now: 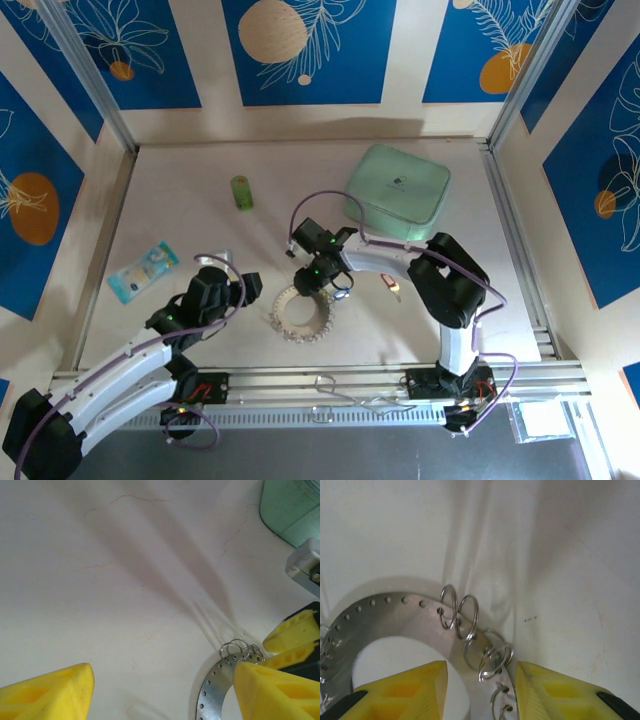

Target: Put the keys on the keyring

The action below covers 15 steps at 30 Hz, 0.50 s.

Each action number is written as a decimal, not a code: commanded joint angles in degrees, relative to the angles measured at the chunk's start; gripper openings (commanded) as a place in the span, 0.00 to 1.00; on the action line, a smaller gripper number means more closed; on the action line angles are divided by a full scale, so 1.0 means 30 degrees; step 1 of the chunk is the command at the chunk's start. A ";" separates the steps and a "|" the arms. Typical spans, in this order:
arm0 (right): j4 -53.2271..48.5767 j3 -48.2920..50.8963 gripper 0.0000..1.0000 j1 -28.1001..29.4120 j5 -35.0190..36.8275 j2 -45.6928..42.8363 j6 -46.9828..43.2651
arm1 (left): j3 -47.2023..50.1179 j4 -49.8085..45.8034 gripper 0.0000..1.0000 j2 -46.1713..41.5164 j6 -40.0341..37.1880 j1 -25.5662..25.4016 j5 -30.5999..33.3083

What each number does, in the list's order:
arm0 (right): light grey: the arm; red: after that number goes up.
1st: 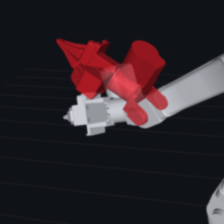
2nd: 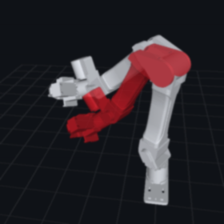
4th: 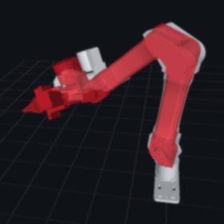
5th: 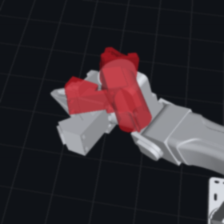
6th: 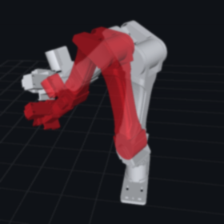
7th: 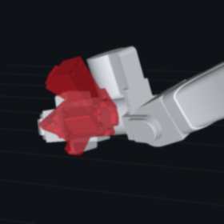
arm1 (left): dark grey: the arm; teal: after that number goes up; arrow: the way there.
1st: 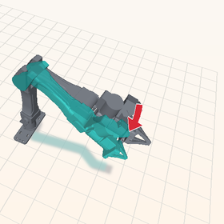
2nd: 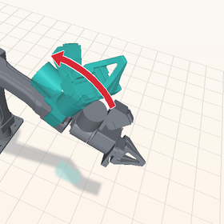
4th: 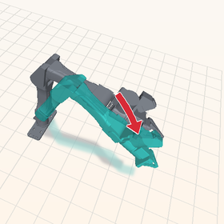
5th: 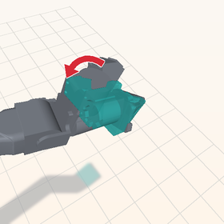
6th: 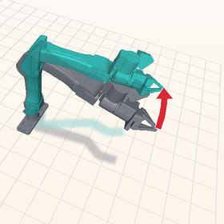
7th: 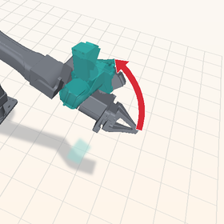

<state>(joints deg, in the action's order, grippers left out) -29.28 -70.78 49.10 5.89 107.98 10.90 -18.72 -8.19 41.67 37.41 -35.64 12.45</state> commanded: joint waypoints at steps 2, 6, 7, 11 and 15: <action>-0.0433 -0.0806 0.38 -0.0403 -0.0297 0.0774 -0.0070 | -0.0071 -0.0186 0.73 -0.0108 -0.0733 0.0103 0.0478; -0.0407 -0.0898 0.30 -0.0823 -0.0645 0.1175 -0.0057 | -0.0234 -0.0198 0.73 0.0110 -0.1079 0.0103 0.0494; -0.0492 -0.0930 0.28 -0.0908 -0.0581 0.1233 -0.0124 | -0.0220 -0.0167 0.73 0.0136 -0.1132 0.0102 0.0494; -0.0945 -0.1043 0.19 -0.1339 0.0298 0.1323 -0.0321 | -0.0205 -0.0003 0.73 0.0216 -0.1204 0.0102 0.0538; -0.1078 -0.0712 0.15 -0.2106 0.1055 0.0828 -0.0568 | -0.0176 0.0099 0.74 0.0253 -0.1244 0.0104 0.0546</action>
<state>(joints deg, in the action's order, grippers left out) -30.06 -72.44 44.45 6.31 111.02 10.35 -18.72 -8.19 42.39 34.81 -35.64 13.13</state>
